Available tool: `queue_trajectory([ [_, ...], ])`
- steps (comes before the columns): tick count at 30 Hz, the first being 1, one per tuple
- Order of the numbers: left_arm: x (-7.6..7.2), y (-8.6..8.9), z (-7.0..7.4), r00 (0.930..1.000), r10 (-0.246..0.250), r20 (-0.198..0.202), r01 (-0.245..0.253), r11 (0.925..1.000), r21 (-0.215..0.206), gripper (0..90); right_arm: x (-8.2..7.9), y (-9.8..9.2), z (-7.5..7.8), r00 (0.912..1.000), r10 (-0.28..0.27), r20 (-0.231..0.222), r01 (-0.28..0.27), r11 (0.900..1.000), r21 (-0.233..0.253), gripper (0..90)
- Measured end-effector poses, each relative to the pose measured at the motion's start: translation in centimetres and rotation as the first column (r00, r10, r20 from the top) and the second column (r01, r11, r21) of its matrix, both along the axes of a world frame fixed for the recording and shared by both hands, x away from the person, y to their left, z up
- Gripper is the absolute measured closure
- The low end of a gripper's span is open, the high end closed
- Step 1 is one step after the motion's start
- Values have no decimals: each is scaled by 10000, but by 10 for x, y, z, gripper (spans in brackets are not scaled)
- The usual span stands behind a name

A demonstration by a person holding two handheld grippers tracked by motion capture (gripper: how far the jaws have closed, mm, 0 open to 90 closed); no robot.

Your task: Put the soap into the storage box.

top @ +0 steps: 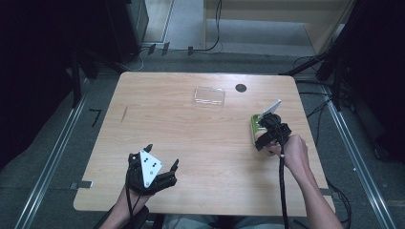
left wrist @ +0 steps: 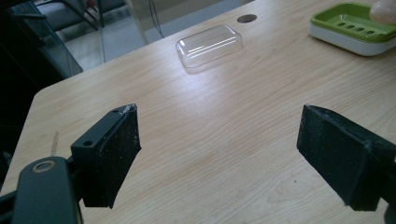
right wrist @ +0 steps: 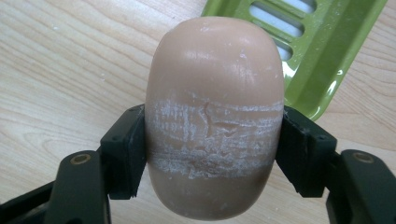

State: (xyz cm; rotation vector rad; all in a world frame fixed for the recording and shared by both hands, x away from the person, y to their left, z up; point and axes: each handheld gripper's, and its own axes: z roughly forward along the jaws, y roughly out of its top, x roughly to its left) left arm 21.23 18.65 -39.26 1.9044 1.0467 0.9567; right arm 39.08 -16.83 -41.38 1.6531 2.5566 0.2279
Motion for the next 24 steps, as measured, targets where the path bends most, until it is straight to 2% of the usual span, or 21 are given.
queue_trajectory([
  [24, 0, -1, 0, 10000, -34, 6, 34, 10000, 46, 140, 23, -8, 4, 9986, -436, 301, 430, 9988, 218, 332],
])
